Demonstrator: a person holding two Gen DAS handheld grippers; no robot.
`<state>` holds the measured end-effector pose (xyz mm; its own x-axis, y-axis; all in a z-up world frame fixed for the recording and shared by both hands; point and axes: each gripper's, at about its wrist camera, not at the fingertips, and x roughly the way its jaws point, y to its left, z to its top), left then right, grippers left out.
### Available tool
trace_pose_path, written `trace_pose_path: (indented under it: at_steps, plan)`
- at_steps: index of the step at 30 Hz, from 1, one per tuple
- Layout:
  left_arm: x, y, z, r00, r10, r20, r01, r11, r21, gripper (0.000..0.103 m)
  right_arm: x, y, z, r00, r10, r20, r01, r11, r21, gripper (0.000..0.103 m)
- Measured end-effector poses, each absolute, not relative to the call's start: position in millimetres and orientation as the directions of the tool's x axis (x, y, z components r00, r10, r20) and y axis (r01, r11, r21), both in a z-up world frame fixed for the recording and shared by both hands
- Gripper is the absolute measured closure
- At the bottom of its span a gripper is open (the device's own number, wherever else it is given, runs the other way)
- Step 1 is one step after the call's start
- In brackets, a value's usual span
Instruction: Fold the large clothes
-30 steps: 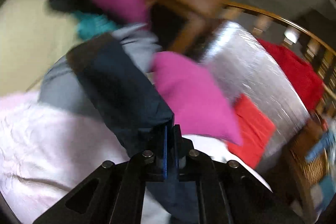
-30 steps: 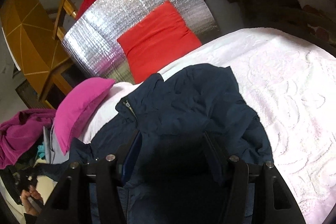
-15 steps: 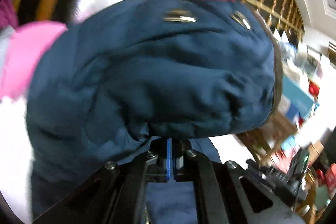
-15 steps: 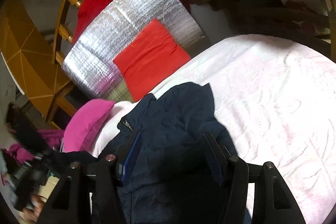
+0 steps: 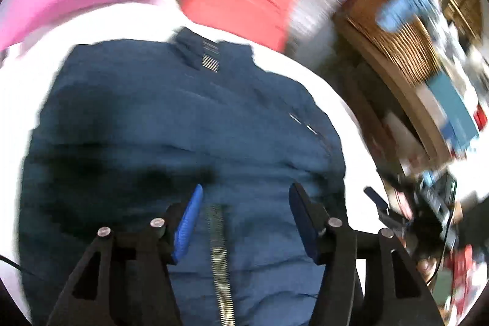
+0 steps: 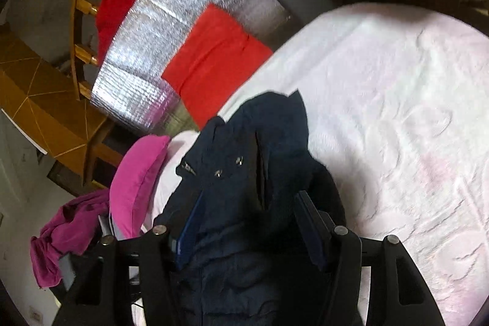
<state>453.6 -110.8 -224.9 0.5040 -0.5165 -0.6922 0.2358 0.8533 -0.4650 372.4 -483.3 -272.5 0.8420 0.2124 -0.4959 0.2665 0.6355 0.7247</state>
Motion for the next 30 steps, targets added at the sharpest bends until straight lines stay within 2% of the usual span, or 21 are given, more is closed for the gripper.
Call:
trace_pose_path:
  at_steps: [3, 8, 12, 15, 17, 18, 19, 20, 21, 22, 25, 28, 30]
  plan:
    - [464.6, -56.6, -223.6, 0.605, -0.428, -0.671, 0.091, 0.875, -0.476, 0.040, 380.4, -481.6, -280.2, 0.836, 0.205, -0.509, 0.281, 0.637, 0.718, 0.037]
    - [491.3, 12.8, -246.7, 0.649, -0.299, -0.700, -0.115, 0.871, -0.478, 0.040, 398.8, -471.9, -281.4, 0.840, 0.220, -0.496, 0.259, 0.641, 0.722, 0.037]
    - [512.3, 33.3, -266.2, 0.633, -0.348, -0.692, -0.144, 0.825, -0.546, 0.041, 417.2, -461.2, -283.4, 0.837, 0.171, -0.519, 0.280, 0.682, 0.675, 0.037]
    - [521.1, 36.5, -277.8, 0.612, -0.360, -0.704, -0.142, 0.826, -0.546, 0.042, 435.3, -456.0, -293.7, 0.814, 0.188, -0.549, 0.290, 0.688, 0.665, 0.037]
    - [529.0, 37.0, -283.8, 0.600, -0.374, -0.707, -0.143, 0.820, -0.555, 0.058, 445.0, -450.3, -298.4, 0.795, 0.178, -0.580, 0.308, 0.705, 0.638, 0.042]
    - [529.7, 37.8, -286.8, 0.597, -0.380, -0.706, -0.142, 0.817, -0.559, 0.060, 448.8, -446.8, -300.9, 0.788, 0.180, -0.588, 0.308, 0.712, 0.631, 0.055]
    - [532.1, 38.9, -288.5, 0.597, -0.378, -0.707, -0.145, 0.816, -0.559, 0.066, 453.4, -441.7, -303.5, 0.778, 0.194, -0.598, 0.302, 0.719, 0.626, 0.064]
    - [532.5, 42.3, -289.2, 0.600, -0.376, -0.706, -0.144, 0.818, -0.557, 0.071, 457.5, -435.6, -304.4, 0.761, 0.186, -0.622, 0.311, 0.736, 0.601, 0.068]
    - [532.1, 39.4, -289.3, 0.602, -0.370, -0.707, -0.142, 0.822, -0.551, 0.073, 458.2, -431.6, -303.6, 0.758, 0.176, -0.628, 0.309, 0.751, 0.584, 0.077]
    - [531.7, 37.4, -288.6, 0.605, -0.366, -0.708, -0.144, 0.824, -0.549, 0.078, 459.0, -424.3, -298.5, 0.765, 0.169, -0.622, 0.288, 0.774, 0.564, 0.082]
    - [530.2, 38.1, -284.4, 0.619, -0.353, -0.702, -0.140, 0.830, -0.540, 0.085, 448.0, -414.3, -273.6, 0.824, 0.116, -0.555, 0.247, 0.807, 0.537, 0.084]
    - [532.4, 40.4, -285.0, 0.607, -0.331, -0.723, -0.146, 0.847, -0.511, 0.086, 433.3, -411.6, -247.6, 0.875, 0.060, -0.481, 0.225, 0.828, 0.513, 0.084]
    - [532.7, 31.7, -284.6, 0.594, -0.289, -0.751, -0.134, 0.885, -0.446, 0.086, 434.0, -413.4, -252.7, 0.866, 0.044, -0.498, 0.242, 0.834, 0.496, 0.084]
